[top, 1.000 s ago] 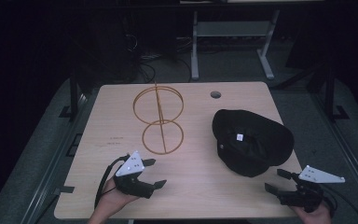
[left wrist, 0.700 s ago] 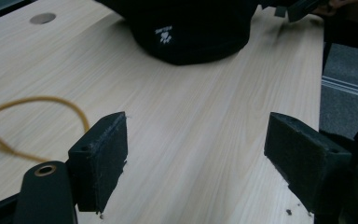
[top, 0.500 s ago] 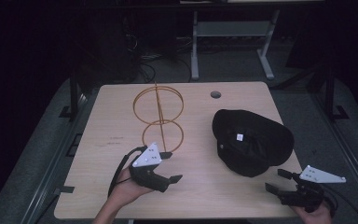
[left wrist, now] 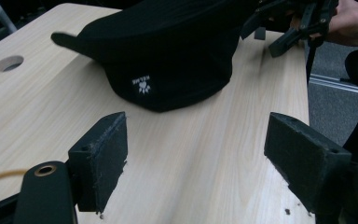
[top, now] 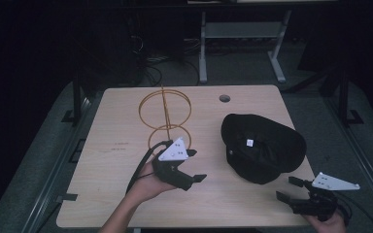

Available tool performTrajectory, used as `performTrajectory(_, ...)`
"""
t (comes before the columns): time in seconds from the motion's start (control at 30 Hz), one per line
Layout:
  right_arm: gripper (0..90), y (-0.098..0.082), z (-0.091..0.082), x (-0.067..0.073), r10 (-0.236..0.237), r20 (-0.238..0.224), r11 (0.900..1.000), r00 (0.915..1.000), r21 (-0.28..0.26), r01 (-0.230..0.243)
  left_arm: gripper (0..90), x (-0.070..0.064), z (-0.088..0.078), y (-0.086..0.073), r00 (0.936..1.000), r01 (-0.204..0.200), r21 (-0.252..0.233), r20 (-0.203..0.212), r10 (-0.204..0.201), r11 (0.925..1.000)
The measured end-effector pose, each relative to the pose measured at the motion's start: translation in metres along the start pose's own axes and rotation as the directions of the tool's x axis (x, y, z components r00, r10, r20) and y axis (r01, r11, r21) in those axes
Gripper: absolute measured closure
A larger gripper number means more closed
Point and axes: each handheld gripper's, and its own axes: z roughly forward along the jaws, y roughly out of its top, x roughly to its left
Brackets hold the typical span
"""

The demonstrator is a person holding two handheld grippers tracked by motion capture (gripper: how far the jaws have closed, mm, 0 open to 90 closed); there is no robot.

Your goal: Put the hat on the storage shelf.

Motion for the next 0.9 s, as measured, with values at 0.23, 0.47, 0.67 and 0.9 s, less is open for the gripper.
performTrajectory(0.23,17.0,-0.001,-0.001,-0.001,0.003,-0.001,1.000,1.0000,-0.002,-0.003,21.1,0.004,0.015,0.023,0.9991,-0.031,0.003,0.030,0.031,0.9995)
performTrajectory(0.47,17.0,-0.001,-0.001,-0.002,0.004,-0.008,1.000,1.0000,-0.003,-0.004,21.1,0.007,0.026,0.043,0.9975,-0.051,0.003,0.049,0.051,0.9987)
performTrajectory(0.67,17.1,-0.001,-0.001,-0.002,0.000,-0.013,1.000,0.9999,0.001,0.000,21.1,0.008,0.041,0.068,0.9931,-0.091,0.010,0.075,0.090,0.9958)
performTrajectory(0.9,17.1,-0.001,-0.002,-0.002,0.003,-0.015,1.000,0.9999,-0.004,-0.003,20.1,0.009,0.065,0.081,0.9862,-0.128,0.061,0.114,0.121,0.9898)
